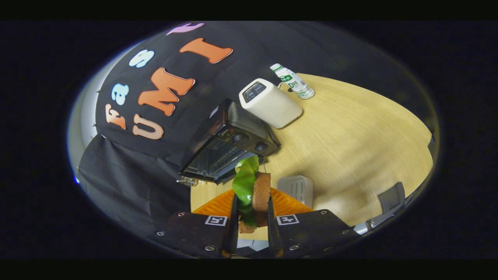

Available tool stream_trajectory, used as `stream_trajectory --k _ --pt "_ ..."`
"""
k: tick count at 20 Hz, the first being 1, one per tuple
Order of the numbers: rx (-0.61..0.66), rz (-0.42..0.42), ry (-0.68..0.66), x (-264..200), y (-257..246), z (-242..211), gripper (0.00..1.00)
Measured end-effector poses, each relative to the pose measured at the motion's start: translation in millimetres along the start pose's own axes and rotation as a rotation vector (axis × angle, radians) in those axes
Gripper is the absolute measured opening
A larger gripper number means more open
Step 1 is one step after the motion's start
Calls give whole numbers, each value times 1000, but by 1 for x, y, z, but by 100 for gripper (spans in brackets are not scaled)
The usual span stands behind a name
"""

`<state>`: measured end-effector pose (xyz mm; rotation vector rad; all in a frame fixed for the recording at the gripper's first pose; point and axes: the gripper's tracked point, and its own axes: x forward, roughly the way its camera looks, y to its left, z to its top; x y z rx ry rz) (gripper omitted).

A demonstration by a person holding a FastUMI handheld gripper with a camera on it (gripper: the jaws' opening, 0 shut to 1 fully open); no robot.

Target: Open the toaster oven, put the food inside, and close the toaster oven door.

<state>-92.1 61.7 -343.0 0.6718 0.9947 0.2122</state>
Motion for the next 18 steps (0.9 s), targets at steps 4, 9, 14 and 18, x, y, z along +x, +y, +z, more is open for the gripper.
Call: stream_trajectory --k 4,9,14,18 --pt "61 80 -11 40 36 -3 31" --pt "98 127 22 94 75 -15 32" --pt "160 174 -1 140 103 -14 32" --pt "205 188 -47 174 110 -10 32"
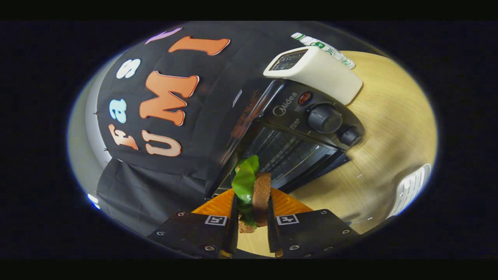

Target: Open the toaster oven, put the food inside, and close the toaster oven door.

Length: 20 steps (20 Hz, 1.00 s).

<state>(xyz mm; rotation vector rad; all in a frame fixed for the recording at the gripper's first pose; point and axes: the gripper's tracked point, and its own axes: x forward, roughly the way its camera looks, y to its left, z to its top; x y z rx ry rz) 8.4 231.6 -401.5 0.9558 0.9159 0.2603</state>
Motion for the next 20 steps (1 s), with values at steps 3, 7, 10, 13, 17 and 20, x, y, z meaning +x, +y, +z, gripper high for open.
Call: stream_trajectory --k 3,7,10,13,17,20 --pt "61 31 -39 19 3 0 32" --pt "112 38 -91 47 0 -1 32" --pt "147 46 -139 66 1 6 32" --pt "149 30 -176 79 -3 12 31" --pt "87 -29 -184 86 -9 8 33" --pt "65 -82 -109 82 -12 -9 55"
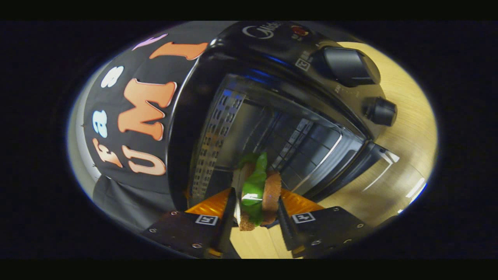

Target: Open the toaster oven, put the food inside, and close the toaster oven door.

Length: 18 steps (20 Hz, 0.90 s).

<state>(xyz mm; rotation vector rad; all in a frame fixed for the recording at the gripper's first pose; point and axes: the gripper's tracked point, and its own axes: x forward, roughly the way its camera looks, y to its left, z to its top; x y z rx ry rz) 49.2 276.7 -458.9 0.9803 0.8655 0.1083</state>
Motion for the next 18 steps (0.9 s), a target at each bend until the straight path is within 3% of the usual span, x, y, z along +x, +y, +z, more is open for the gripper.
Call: stream_trajectory --k 1,4,5,11,18 --pt "-20 -23 16 -6 -2 -3 60" --pt "-118 -122 90 -21 -15 -13 92" --pt "-151 -127 108 -28 -16 -16 95" --pt "-329 -161 171 -94 -19 -23 96" --pt "-665 -259 279 -154 -59 -64 96"
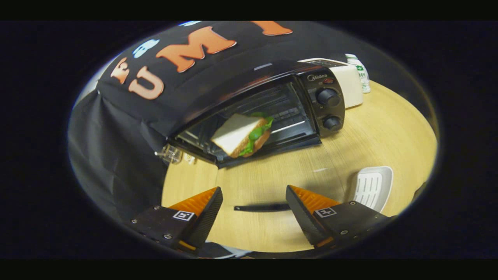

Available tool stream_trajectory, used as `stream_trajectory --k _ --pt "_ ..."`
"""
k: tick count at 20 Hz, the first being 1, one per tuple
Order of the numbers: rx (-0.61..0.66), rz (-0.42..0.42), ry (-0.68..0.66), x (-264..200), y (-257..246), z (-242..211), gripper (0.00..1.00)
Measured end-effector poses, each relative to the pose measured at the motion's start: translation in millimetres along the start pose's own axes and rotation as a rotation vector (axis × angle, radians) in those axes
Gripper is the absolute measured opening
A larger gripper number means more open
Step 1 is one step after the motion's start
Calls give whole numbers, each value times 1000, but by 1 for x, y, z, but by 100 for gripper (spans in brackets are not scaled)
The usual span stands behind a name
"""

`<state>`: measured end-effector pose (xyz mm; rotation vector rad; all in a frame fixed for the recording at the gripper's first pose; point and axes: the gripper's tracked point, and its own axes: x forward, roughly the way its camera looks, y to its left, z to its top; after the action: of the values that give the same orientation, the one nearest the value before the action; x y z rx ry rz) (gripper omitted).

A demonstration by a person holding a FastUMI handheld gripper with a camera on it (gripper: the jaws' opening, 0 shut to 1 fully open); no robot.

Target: Open the toaster oven, put the food inside, and close the toaster oven door.

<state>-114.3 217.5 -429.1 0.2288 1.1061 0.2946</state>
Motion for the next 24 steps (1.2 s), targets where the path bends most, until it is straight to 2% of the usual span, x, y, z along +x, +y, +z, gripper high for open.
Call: stream_trajectory --k 2,6,10,16,24 --pt "-79 -34 39 -4 -7 -22 97" --pt "-157 -53 103 -3 -14 -54 97" --pt "-214 -117 176 11 -32 -78 97" --pt "-278 -178 210 37 -46 -83 97" --pt "-288 -168 181 40 -37 -71 97"
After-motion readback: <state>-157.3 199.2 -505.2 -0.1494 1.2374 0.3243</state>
